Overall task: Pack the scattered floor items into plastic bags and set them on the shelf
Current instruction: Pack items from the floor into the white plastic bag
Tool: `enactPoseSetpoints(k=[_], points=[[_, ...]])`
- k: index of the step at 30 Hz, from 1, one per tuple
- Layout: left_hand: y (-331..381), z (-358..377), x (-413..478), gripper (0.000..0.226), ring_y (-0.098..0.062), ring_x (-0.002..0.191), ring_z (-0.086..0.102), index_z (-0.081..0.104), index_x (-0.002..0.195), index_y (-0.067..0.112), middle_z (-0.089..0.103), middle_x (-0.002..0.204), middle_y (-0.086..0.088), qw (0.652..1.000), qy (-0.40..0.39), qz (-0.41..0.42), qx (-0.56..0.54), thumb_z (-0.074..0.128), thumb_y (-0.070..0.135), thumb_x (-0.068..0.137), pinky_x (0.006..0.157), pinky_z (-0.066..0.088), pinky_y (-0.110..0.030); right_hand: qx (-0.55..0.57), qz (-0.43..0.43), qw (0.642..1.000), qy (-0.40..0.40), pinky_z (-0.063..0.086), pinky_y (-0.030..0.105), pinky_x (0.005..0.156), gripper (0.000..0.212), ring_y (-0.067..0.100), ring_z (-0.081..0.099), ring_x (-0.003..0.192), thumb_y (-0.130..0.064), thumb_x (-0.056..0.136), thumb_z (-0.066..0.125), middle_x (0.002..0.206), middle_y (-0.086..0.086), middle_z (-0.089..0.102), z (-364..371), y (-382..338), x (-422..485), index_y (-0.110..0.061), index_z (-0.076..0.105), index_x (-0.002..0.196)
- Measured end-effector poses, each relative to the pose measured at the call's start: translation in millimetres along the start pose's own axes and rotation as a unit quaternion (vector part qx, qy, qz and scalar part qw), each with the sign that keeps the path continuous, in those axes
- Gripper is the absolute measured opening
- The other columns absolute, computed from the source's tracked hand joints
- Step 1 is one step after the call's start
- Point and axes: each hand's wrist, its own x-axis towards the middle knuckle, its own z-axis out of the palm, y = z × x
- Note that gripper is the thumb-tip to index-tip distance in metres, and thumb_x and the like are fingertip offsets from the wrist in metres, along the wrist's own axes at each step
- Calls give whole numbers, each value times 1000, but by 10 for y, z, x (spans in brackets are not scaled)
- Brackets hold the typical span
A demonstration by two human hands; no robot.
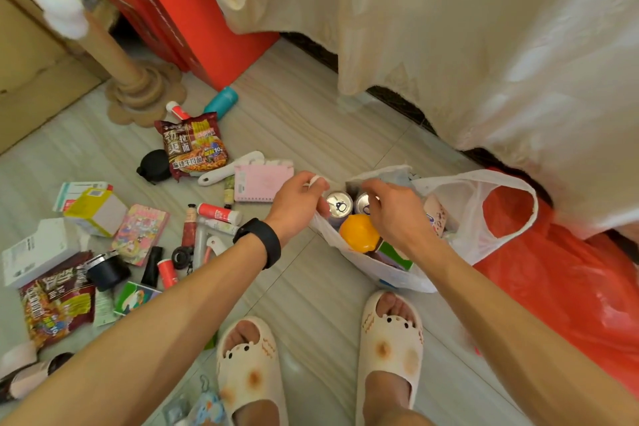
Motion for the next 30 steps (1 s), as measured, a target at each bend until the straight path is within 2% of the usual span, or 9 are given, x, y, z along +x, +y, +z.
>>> enactPoseSetpoints(k=[3,7,8,10,12,14,16,21,30], points=[[-33,27,-62,21,-11,54,59,62,99,13,56,53,2,999,-12,-2,-30,44,24,102,61,40,-25,-26,27,992,124,40,43,100,37,30,47,123,-25,92,57,135,9,57,-158,318,-144,-20,57,129],[-94,-43,-45,22,-17,47,50,64,87,16,44,48,4,993,-24,-51,-106,48,22,101,74,44,-36,-62,292,931,211,19,60,112,92,40,13,145,-43,78,68,160,21,12,-570,928,-180,-21,18,151],[-82,-49,-45,22,-17,46,48,64,86,15,43,48,4,991,-26,-62,-120,49,22,100,74,42,-38,-53,346,919,179,20,62,112,95,41,16,144,-47,78,67,158,24,15,-646,1087,-187,-20,13,152],[-15,-39,-64,22,-15,43,43,63,83,13,40,47,5,988,-23,-80,-130,50,21,99,73,40,-38,41,396,911,107,43,55,99,69,40,53,122,-44,86,58,131,28,54,-826,1250,-215,-3,40,138],[105,-34,-91,21,-12,38,37,59,81,11,37,44,6,985,-20,-94,-145,49,18,98,69,40,-36,237,375,891,100,55,33,60,32,21,68,59,-26,93,49,73,16,65,-969,1178,-256,3,63,92],[254,-51,-140,21,-12,37,33,54,78,10,34,42,6,978,-25,-108,-177,47,14,97,65,40,-34,353,339,862,132,34,21,36,26,13,41,32,-15,92,47,53,6,46,-1104,962,-312,-7,56,69],[408,-75,-220,22,-12,35,33,51,76,12,32,43,6,974,-35,-109,-193,46,14,97,68,39,-35,442,289,840,123,20,21,34,22,9,25,37,-17,93,51,53,-3,33,-1255,706,-356,-15,52,70],[799,-169,-539,26,-14,37,26,45,70,17,29,45,4,973,-43,-94,-206,48,20,95,58,38,-30,487,220,842,80,19,19,35,5,6,21,40,-16,91,61,51,-11,33,-1614,129,-566,-14,58,87],[1264,-378,-1014,22,-14,40,38,51,75,11,46,52,0,992,-22,18,-120,59,19,93,45,35,-23,533,148,806,212,27,31,49,23,12,37,48,-21,92,62,61,-4,42,-1931,221,-950,0,59,100]])
